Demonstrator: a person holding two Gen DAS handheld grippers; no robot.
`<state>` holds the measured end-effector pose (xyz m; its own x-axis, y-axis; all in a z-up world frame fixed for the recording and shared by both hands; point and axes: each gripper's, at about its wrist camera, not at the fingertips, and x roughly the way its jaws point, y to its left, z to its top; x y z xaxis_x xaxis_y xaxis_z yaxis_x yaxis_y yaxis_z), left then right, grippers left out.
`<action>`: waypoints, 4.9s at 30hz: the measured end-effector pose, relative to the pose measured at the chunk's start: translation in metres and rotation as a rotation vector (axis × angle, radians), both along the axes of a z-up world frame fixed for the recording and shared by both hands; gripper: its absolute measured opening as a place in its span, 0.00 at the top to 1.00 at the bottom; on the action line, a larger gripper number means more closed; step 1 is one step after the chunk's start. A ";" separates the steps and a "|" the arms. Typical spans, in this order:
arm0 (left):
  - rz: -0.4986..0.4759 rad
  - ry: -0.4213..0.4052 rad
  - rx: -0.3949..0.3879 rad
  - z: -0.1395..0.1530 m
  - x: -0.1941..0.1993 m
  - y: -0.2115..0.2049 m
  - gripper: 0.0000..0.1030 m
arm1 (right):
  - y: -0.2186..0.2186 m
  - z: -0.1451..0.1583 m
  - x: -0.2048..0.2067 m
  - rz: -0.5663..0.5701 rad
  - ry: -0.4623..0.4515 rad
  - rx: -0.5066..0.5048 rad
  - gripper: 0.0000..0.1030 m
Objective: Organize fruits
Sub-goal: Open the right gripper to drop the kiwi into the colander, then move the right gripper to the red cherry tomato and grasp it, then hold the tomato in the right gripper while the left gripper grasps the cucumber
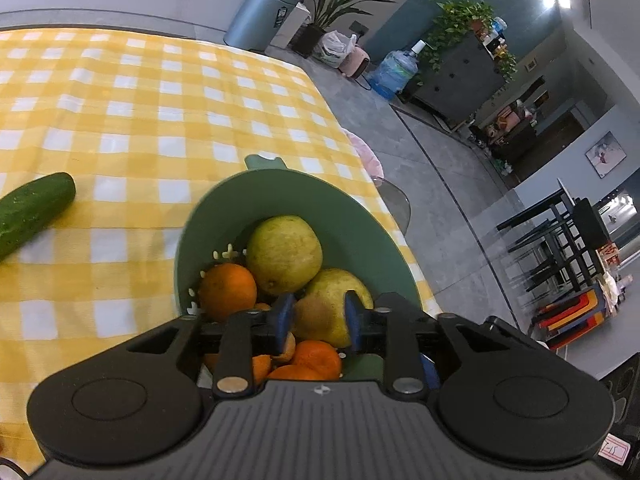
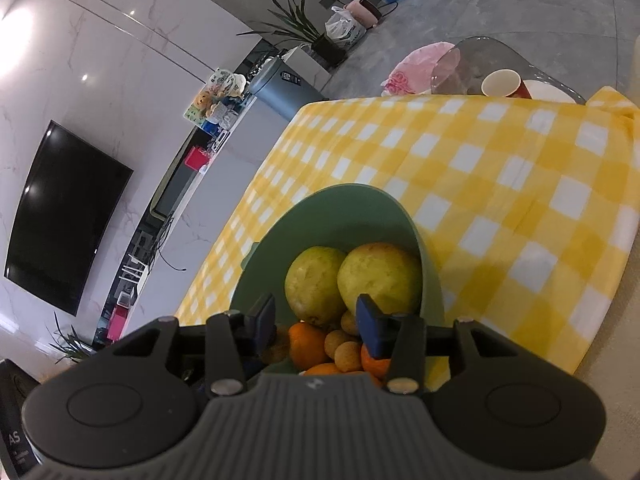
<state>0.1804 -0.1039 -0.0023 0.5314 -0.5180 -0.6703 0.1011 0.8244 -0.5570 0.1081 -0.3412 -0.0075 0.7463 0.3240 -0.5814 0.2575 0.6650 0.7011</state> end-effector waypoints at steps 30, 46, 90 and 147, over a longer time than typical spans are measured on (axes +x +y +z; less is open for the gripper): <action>0.220 -0.067 0.271 0.068 -0.083 0.124 0.33 | 0.093 0.037 0.004 0.360 -0.047 -0.161 0.55; 0.349 0.106 0.330 0.015 -0.094 0.202 0.33 | 0.272 0.017 -0.026 0.933 0.028 -0.575 0.63; 0.272 -0.025 0.352 -0.021 -0.093 0.217 0.32 | 0.267 -0.020 0.012 0.738 0.146 -0.681 0.74; -0.231 -0.134 0.575 -0.057 0.029 0.144 0.23 | 0.212 -0.017 0.033 0.586 0.105 -0.539 0.74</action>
